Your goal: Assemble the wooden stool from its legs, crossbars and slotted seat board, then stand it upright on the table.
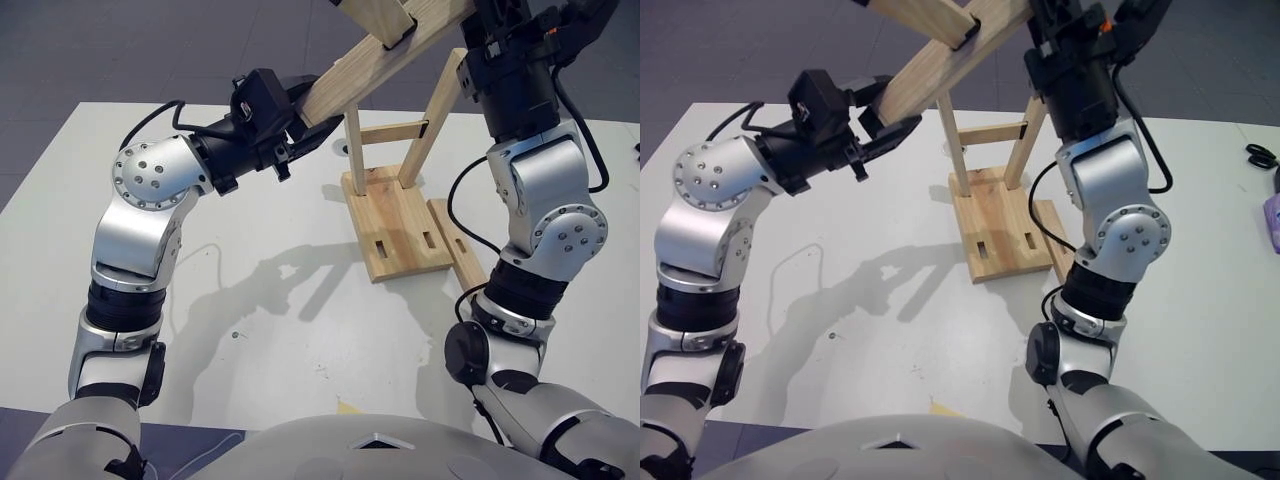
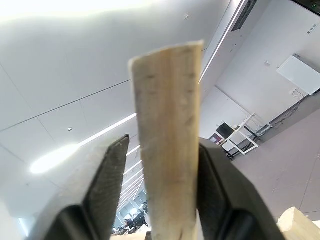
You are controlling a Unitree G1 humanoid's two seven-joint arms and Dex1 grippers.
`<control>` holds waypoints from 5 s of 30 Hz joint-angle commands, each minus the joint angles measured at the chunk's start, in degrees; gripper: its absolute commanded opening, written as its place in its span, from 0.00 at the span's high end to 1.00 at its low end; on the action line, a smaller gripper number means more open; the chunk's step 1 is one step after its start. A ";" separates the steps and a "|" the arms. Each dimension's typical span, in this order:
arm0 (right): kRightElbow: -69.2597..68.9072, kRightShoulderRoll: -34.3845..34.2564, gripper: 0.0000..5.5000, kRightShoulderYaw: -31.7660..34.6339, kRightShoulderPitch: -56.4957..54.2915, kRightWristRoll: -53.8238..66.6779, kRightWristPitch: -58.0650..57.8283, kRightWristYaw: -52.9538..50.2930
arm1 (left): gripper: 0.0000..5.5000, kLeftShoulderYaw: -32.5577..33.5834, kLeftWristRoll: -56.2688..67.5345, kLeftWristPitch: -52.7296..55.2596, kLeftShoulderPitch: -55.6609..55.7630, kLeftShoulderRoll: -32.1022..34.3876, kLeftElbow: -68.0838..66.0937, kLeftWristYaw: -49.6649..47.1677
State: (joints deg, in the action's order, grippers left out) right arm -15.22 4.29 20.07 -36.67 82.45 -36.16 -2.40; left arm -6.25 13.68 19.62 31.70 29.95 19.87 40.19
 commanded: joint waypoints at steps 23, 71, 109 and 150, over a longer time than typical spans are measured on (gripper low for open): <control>1.88 20.01 0.81 6.83 16.91 0.51 -8.88 -1.09 | 0.21 27.82 18.63 20.42 -7.15 -11.94 8.32 -32.95; 2.99 20.08 0.81 1.72 35.30 -36.55 1.44 6.64 | 0.02 19.62 11.60 19.85 -10.30 -10.95 6.41 -36.91; 0.04 15.15 0.81 -10.60 39.37 -40.48 -7.05 -2.67 | 0.02 14.53 5.89 18.32 -11.47 -11.18 6.54 -36.88; 7.00 16.31 0.03 17.90 13.03 -4.75 1.69 -3.99 | 0.02 12.02 2.16 16.27 -12.02 -13.89 5.17 -34.78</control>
State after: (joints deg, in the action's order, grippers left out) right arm -9.96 18.70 36.24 -20.13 75.24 -34.96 -4.86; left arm 6.14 15.94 35.10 20.03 16.40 24.56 5.28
